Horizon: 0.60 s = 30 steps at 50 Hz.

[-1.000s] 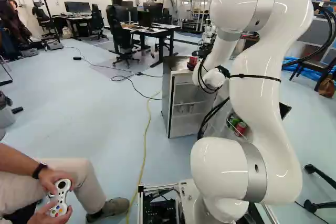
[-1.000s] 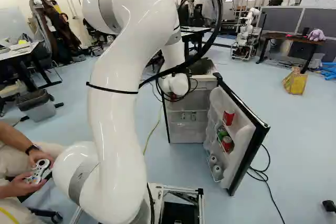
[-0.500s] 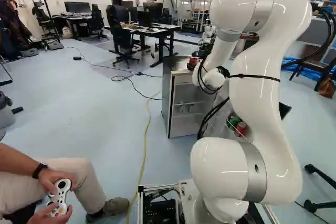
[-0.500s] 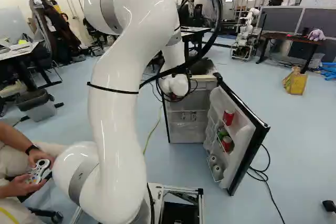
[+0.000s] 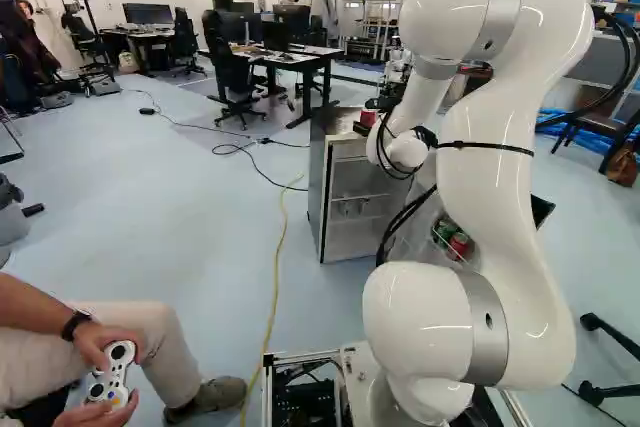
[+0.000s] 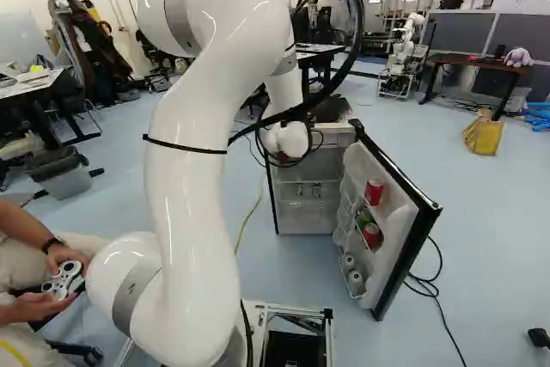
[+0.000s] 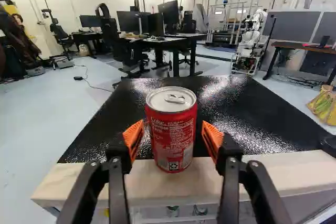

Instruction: Grab a drink from the fridge

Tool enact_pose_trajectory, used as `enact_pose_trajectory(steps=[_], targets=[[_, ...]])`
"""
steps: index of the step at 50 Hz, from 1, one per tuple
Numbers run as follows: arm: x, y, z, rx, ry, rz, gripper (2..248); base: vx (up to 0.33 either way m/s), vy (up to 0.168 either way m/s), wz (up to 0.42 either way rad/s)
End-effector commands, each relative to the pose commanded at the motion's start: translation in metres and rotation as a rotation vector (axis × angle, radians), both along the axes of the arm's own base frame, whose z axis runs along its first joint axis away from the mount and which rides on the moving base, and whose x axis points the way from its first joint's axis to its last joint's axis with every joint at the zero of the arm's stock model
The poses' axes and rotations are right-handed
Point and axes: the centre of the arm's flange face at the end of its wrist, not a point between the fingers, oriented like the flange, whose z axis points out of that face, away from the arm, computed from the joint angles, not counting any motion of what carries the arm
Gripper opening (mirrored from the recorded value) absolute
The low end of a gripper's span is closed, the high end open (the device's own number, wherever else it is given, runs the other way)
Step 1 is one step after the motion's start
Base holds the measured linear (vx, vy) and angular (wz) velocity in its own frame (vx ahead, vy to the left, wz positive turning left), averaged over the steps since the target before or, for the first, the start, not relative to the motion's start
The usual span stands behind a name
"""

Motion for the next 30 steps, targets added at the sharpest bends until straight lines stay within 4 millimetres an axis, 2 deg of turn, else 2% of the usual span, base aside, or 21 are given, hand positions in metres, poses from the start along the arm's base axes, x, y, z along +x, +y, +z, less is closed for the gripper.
enact_pose_trajectory(steps=[1, 2, 6, 7, 11, 12, 30], targets=[[0.0, 0.0, 0.0, 0.0, 0.0, 0.0, 147, 0.0, 0.0, 0.0], [0.0, 0.0, 0.0, 0.0, 0.0, 0.0, 181, 0.0, 0.0, 0.0], [0.0, 0.0, 0.0, 0.0, 0.0, 0.0, 181, 0.0, 0.0, 0.0], [-0.001, 0.0, 0.0, 0.0, 0.001, 0.0, 217, 0.0, 0.0, 0.0], [-0.004, 0.0, 0.001, 0.001, 0.003, -0.001, 217, 0.0, 0.0, 0.0], [-0.005, 0.0, 0.001, 0.001, 0.004, -0.002, 247, 0.0, 0.0, 0.0], [-0.03, 0.003, 0.005, 0.007, 0.023, -0.011, 247, 0.0, 0.0, 0.0]])
